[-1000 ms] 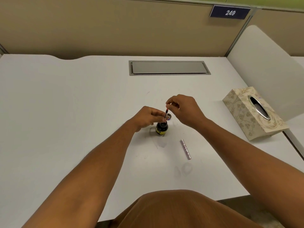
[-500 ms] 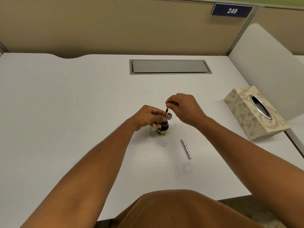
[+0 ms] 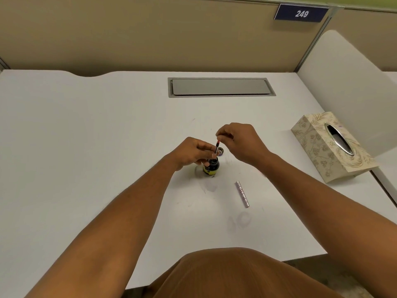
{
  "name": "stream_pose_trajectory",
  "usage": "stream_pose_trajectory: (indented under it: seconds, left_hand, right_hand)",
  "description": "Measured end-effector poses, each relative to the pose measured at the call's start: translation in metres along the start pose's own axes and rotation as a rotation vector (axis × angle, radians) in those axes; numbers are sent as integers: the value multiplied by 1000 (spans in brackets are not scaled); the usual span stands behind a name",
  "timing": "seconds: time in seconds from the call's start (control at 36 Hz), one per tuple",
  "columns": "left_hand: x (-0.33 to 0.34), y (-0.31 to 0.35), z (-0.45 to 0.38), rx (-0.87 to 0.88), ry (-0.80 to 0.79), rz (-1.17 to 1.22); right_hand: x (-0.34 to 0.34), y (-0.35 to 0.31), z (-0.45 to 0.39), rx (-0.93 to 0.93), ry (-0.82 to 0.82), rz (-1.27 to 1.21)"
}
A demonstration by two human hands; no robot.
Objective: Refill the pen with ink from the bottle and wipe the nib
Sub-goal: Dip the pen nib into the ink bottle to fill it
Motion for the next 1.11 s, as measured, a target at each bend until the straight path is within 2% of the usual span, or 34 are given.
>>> stream_pose_trajectory:
  seconds: [0.25,0.53,1.11]
  left_hand:
    - [0,-2,0,9,2,19]
    - [0,-3,-3,0,-4,11]
    - [-1,-7,-7,8,7,18]
  right_hand:
    - [5,3,-3,28,53,17]
    - [1,4,-1,9,3,11]
    - [0,4,-2,27,42,31]
Point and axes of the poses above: each hand's wrist, its own z-axis away from the middle knuckle, its own x-axis out of the palm, y = z × x, the point moved 7 cm from there along -z, towards the middle knuckle, and after that the axes turned 14 degrees about x, right-handed, at the moved point
